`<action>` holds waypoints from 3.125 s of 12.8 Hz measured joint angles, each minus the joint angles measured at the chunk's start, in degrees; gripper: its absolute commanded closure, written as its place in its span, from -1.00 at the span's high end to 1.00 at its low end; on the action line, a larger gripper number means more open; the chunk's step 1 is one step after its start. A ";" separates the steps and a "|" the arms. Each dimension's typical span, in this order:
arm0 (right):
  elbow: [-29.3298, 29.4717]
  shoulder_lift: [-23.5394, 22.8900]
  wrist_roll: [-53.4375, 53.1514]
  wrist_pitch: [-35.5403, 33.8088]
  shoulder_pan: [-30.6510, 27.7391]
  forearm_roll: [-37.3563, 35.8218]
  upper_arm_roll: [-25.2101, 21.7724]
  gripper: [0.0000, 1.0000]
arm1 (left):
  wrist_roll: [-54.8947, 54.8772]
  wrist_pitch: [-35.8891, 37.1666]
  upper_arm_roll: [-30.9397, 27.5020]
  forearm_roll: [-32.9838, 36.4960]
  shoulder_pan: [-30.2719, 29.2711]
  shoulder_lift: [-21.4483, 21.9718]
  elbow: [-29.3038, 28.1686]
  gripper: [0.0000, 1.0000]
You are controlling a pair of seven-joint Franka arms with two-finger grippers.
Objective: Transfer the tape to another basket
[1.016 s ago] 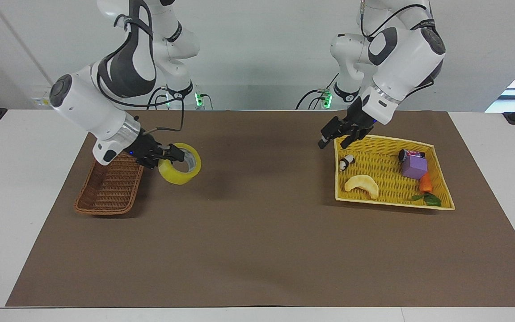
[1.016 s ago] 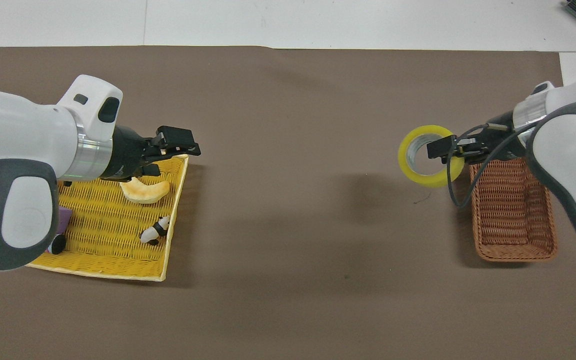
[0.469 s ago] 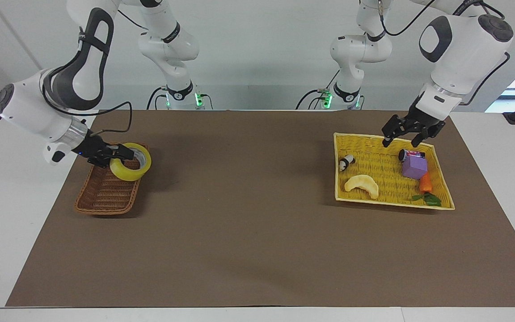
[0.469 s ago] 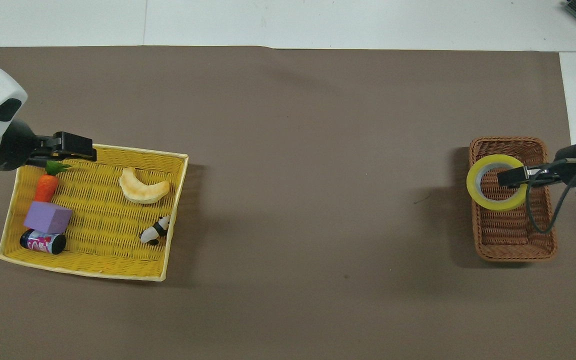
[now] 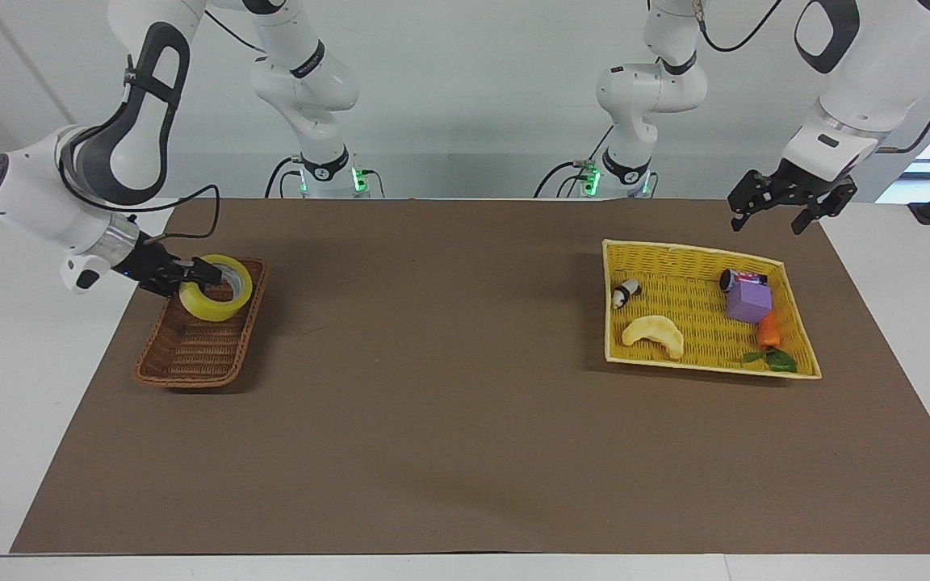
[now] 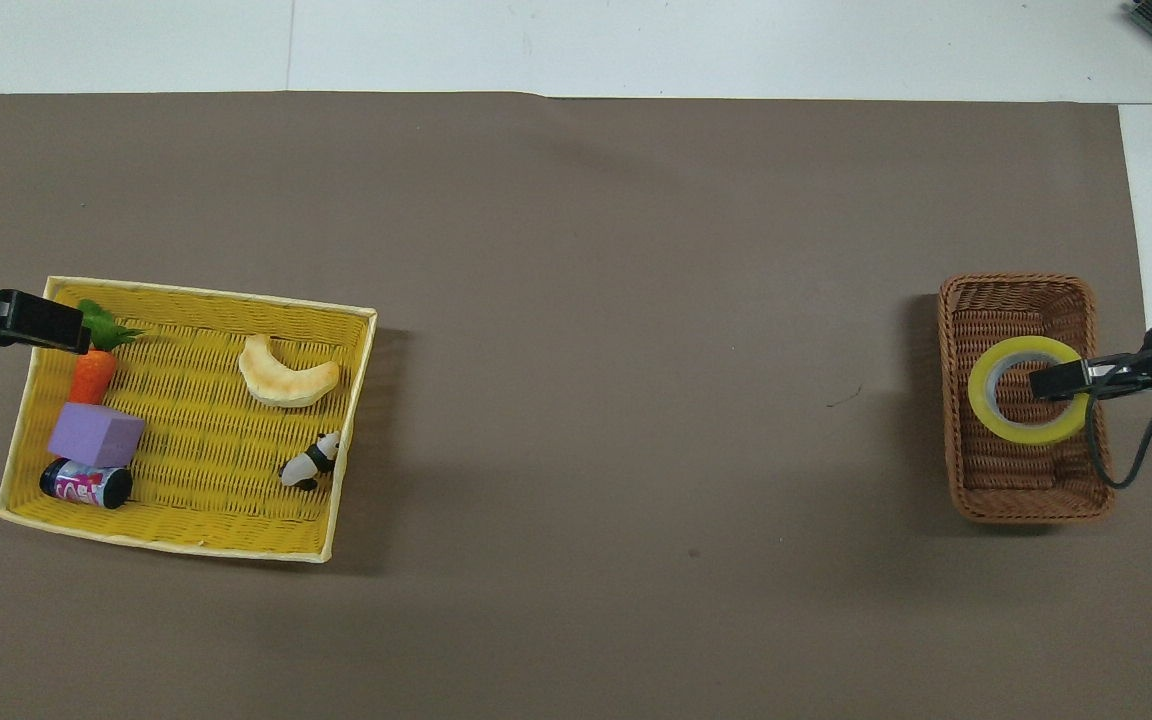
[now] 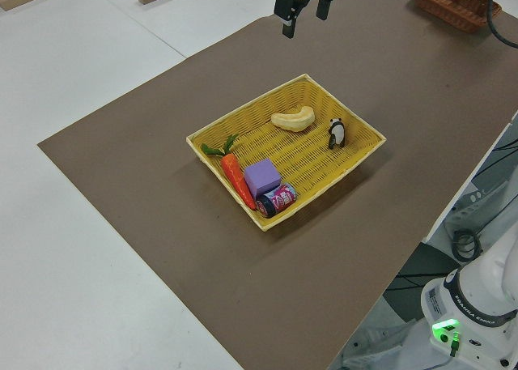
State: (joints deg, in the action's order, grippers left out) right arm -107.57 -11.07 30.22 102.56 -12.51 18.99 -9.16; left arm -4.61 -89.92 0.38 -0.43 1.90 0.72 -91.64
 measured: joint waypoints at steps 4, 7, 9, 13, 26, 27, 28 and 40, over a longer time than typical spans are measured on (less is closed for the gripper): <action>-2.36 -1.37 4.36 2.48 -1.37 0.00 0.02 -1.00 | -0.02 0.21 0.10 0.00 -0.04 -0.04 0.00 1.00; -2.99 -2.89 7.71 3.78 -1.92 0.00 0.05 -0.45 | -0.02 0.30 0.11 0.00 -0.04 -0.04 0.00 1.00; -3.03 -3.67 9.07 4.65 -2.42 0.00 0.04 0.24 | -0.02 0.33 0.11 0.00 -0.04 -0.04 0.00 1.00; -2.98 -3.76 9.37 5.66 -2.38 0.00 0.36 1.00 | -0.02 0.35 0.11 0.00 -0.04 -0.04 0.00 1.00; 11.60 -2.62 -14.43 6.70 9.74 -11.61 1.20 1.00 | -0.02 0.40 0.11 0.00 -0.04 -0.04 0.00 1.00; 12.16 -2.20 -18.43 6.70 11.46 -13.67 1.21 1.00 | -0.02 0.41 0.11 0.00 -0.04 -0.04 0.00 1.00; 12.45 -1.69 -21.55 6.67 12.79 -15.07 1.23 1.00 | -0.02 0.41 0.11 0.00 -0.04 -0.04 0.00 1.00; 21.98 14.05 -32.35 -22.39 15.56 -18.34 0.30 1.00 | -0.02 0.42 0.11 0.00 -0.04 -0.04 0.00 1.00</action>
State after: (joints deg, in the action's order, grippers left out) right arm -85.59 2.98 -2.13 80.17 3.05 0.65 -8.86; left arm -4.63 -89.49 0.49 -0.44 1.86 0.69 -91.64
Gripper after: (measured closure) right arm 0.000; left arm 0.000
